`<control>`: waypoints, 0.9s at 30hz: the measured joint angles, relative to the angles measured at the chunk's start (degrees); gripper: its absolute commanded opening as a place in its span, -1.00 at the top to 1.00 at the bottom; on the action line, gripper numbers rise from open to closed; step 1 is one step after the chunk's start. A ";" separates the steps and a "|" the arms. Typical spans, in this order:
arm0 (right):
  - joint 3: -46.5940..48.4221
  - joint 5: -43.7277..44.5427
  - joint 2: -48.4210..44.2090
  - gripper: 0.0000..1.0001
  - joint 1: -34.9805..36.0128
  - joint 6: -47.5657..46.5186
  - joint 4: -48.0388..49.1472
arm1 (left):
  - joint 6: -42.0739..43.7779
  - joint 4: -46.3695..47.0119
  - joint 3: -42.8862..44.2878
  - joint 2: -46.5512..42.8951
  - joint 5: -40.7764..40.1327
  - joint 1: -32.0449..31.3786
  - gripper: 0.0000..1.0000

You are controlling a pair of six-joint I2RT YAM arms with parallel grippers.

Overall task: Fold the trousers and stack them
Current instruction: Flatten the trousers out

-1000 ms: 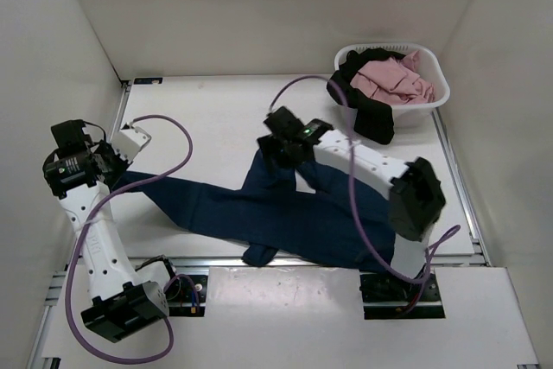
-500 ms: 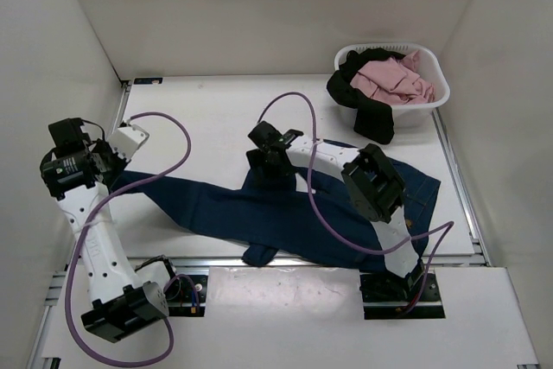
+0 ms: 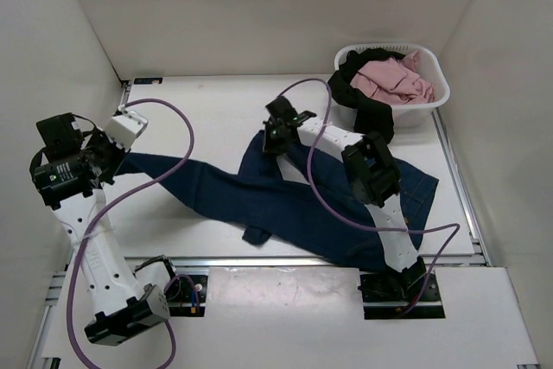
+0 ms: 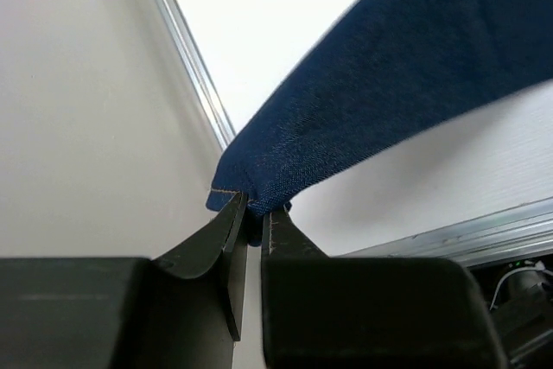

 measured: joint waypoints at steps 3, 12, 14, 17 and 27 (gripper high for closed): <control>1.42 -5.16 0.66 1.00 -4.61 6.75 8.20 | -0.39 -0.02 0.28 -0.55 2.47 0.00 0.72; -6.69 -3.93 -3.89 1.00 -12.98 30.05 44.19 | -0.61 0.00 -1.70 -1.64 3.08 -0.04 0.72; -6.69 -3.78 -3.85 1.00 -12.79 32.76 46.36 | -0.46 -0.07 -2.60 -1.79 2.12 -0.04 0.72; -8.46 -3.56 -3.72 1.00 -12.44 36.94 51.84 | 0.28 -0.02 -2.97 -1.79 -0.50 -0.04 0.72; -13.42 5.92 -1.07 1.00 -14.93 51.58 68.19 | 8.39 -0.07 -7.10 -2.67 -16.26 -0.09 0.72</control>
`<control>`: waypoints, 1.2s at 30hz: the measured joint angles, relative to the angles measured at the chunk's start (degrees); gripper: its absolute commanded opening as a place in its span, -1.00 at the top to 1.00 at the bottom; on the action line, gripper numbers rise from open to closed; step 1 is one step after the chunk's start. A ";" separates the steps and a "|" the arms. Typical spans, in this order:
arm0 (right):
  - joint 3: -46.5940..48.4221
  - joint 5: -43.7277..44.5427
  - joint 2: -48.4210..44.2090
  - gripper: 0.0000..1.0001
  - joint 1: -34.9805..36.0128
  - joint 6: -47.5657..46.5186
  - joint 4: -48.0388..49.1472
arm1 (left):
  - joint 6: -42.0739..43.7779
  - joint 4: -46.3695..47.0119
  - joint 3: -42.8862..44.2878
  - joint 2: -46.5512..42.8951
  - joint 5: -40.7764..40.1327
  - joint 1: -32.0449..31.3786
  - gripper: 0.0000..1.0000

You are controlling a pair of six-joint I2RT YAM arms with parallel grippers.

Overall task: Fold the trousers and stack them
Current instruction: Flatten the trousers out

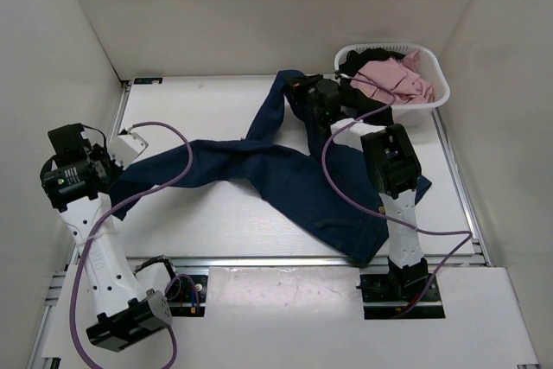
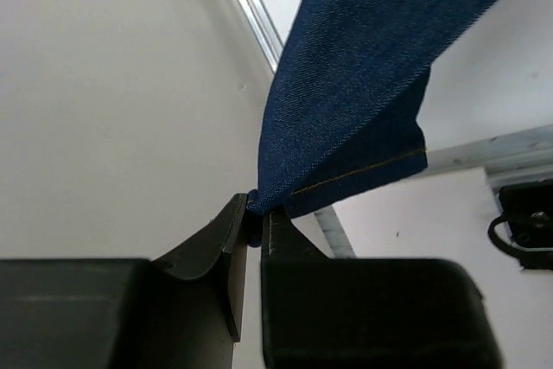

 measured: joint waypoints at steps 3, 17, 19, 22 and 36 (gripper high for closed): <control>0.35 3.48 1.53 1.00 -0.83 4.11 3.98 | 1.07 0.07 -1.18 -0.15 -2.25 0.00 0.72; 38.71 -9.25 8.31 -0.97 0.39 -21.14 -42.38 | 2.21 0.55 -4.79 -0.68 -5.20 -0.04 0.72; 37.09 -9.57 4.46 -0.97 1.49 -27.41 -51.67 | 1.95 1.05 -5.77 -0.68 -5.22 -0.04 0.72; 26.53 -8.07 -5.07 -0.97 3.78 -35.87 -63.34 | 1.49 2.69 -8.07 -0.63 -5.27 -0.04 0.72; -47.63 7.58 -71.89 -0.97 17.33 -14.99 -86.18 | -0.72 10.73 -12.85 1.16 -5.75 -0.07 0.72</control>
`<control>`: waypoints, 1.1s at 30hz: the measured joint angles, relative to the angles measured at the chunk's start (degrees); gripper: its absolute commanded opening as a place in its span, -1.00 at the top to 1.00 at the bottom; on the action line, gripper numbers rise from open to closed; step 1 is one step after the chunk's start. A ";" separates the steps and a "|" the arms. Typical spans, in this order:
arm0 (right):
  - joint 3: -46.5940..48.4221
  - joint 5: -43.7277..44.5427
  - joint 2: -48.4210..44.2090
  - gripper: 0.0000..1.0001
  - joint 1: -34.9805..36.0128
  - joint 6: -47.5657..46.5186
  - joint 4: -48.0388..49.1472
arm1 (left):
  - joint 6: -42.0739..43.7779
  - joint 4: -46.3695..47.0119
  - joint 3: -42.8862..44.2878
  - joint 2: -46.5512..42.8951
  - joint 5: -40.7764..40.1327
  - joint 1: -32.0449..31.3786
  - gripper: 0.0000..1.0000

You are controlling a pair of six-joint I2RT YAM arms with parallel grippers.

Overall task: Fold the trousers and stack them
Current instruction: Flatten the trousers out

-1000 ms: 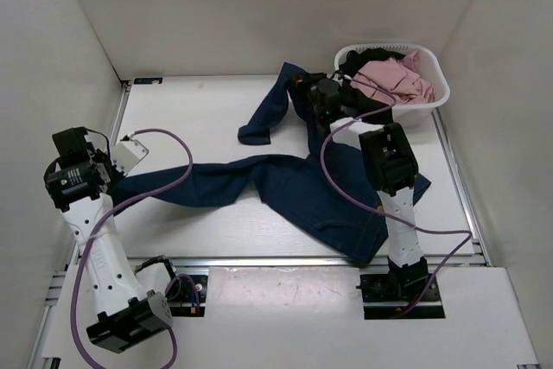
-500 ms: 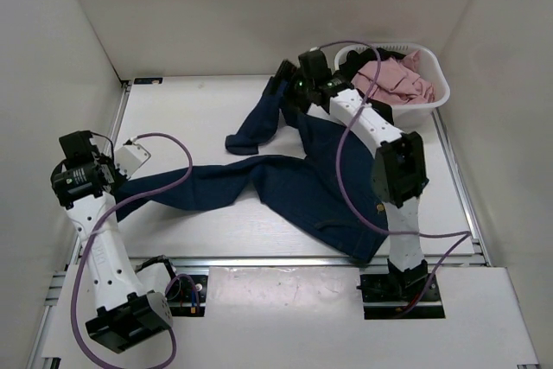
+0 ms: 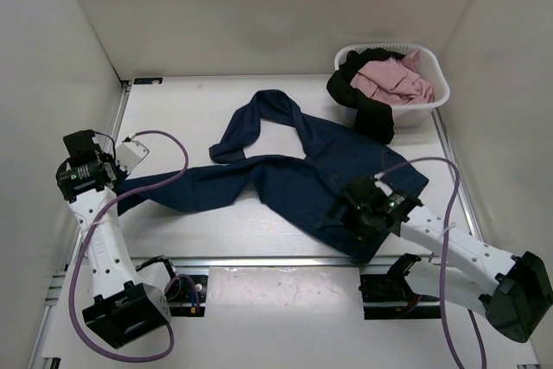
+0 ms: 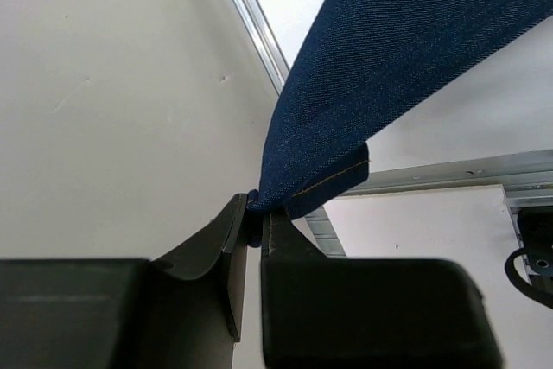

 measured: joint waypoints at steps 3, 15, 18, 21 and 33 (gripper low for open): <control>-7.43 0.83 -0.55 -0.97 0.94 7.41 -0.87 | -0.15 0.55 -1.16 0.00 0.07 0.00 0.72; -14.16 2.49 0.26 -0.80 1.90 24.79 1.14 | -0.37 1.81 -4.74 0.07 0.07 0.00 0.72; -16.72 2.45 0.90 -0.19 1.79 27.78 2.36 | -0.39 2.32 -5.07 0.11 0.07 0.00 0.72; -16.85 -2.16 -0.48 0.74 0.76 29.07 -0.46 | -0.39 3.04 -5.22 0.22 0.00 0.00 0.72; 2.75 20.48 5.97 1.00 -6.34 9.51 -16.17 | -0.31 12.02 -12.96 1.11 -3.17 0.00 0.72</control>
